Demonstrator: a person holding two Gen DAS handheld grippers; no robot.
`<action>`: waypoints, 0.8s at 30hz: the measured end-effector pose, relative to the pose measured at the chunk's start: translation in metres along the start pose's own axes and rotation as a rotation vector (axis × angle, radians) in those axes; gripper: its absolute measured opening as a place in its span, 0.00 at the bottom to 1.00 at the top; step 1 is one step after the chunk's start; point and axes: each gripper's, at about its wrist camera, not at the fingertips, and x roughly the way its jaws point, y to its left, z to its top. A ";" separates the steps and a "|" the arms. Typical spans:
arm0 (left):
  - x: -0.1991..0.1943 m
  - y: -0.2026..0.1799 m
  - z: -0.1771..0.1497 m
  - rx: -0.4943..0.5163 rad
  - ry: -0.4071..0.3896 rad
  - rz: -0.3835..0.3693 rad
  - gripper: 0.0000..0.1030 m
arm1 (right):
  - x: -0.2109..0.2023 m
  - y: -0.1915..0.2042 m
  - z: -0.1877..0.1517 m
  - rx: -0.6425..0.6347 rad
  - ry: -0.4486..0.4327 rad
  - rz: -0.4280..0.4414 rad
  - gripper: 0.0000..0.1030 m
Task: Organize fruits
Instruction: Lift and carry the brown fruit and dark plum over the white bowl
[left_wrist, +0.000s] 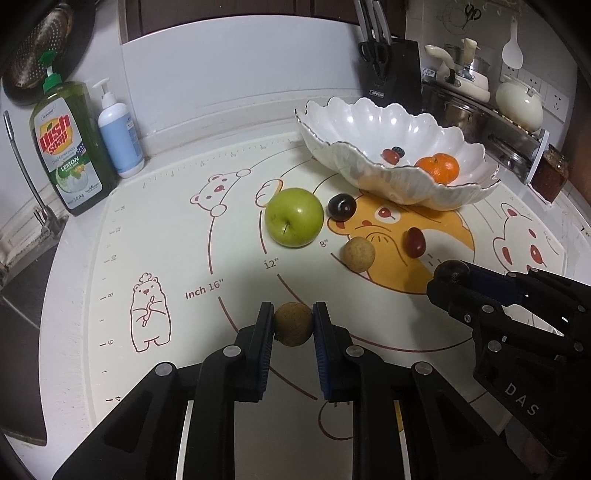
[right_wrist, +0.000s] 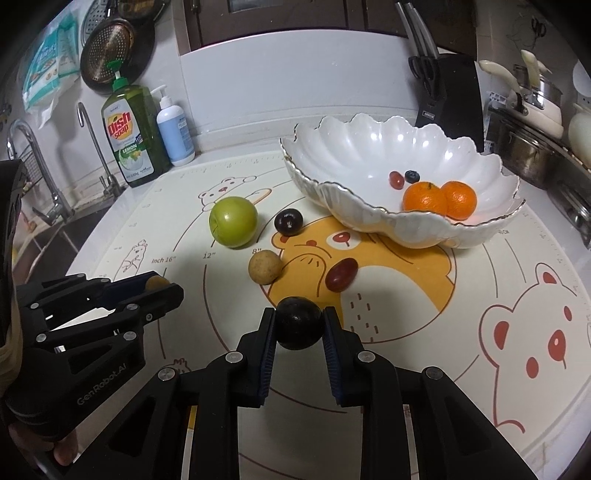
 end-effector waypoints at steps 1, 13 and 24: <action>-0.001 -0.001 0.001 0.001 -0.003 0.000 0.21 | -0.001 -0.001 0.000 0.001 -0.003 -0.001 0.25; -0.011 -0.014 0.016 0.012 -0.028 -0.009 0.21 | -0.011 -0.021 0.006 0.045 -0.020 -0.032 0.25; -0.014 -0.034 0.037 0.032 -0.053 -0.031 0.21 | -0.023 -0.047 0.015 0.092 -0.048 -0.071 0.25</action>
